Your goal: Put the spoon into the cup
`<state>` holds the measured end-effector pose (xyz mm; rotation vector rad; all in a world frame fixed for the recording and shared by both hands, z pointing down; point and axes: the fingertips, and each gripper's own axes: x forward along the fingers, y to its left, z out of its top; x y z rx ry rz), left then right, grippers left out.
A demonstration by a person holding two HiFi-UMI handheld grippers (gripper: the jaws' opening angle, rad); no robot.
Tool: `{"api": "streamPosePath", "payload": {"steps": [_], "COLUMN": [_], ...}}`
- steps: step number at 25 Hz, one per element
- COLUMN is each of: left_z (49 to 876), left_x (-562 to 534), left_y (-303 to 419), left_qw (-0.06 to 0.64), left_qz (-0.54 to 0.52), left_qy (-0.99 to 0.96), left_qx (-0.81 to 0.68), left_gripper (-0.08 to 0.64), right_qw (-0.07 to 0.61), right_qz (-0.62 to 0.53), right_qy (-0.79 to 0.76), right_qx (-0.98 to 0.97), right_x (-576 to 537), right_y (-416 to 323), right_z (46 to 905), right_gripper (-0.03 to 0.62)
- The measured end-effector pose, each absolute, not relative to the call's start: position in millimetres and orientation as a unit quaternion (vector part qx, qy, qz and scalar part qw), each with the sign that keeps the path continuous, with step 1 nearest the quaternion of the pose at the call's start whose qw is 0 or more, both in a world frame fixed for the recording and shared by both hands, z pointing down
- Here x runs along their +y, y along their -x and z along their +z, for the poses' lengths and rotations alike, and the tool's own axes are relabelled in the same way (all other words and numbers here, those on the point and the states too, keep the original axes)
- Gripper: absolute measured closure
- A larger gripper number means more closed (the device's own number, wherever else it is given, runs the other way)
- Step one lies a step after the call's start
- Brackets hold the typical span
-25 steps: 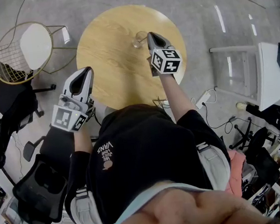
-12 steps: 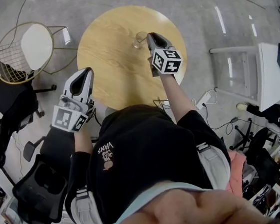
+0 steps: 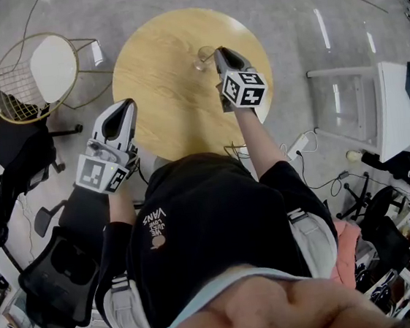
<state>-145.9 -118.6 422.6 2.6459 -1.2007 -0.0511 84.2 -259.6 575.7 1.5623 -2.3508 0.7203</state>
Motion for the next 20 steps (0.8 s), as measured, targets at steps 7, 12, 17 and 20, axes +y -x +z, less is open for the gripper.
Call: {"api": "streamPosePath", "payload": {"steps": [7, 12, 17, 20], "left_z": [422.2, 418.7, 417.0, 415.8], "left_x": [-119.0, -117.3, -118.3, -119.8], "left_y": [147.3, 148.6, 146.6, 144.9], "left_qw": [0.117, 0.115, 0.113, 0.112], "left_qz": [-0.018, -0.021, -0.020, -0.022], "left_qy": [-0.904, -0.906, -0.910, -0.912], "left_qx": [-0.410, -0.406, -0.399, -0.394], "left_gripper": [0.557, 0.557, 0.557, 0.557], "right_qw": [0.111, 0.105, 0.095, 0.093], "right_qz": [0.242, 0.238, 0.234, 0.233], "right_qy": [-0.535, -0.537, -0.541, -0.542], "right_qx": [-0.802, -0.802, -0.802, -0.802], "right_x": [-260.6, -258.4, -256.6, -255.1], "right_y": [-84.0, -82.6, -84.5, -86.0], "right_z": [571.2, 563.1, 553.8, 550.2], "right_gripper": [0.531, 0.531, 0.531, 0.531]}}
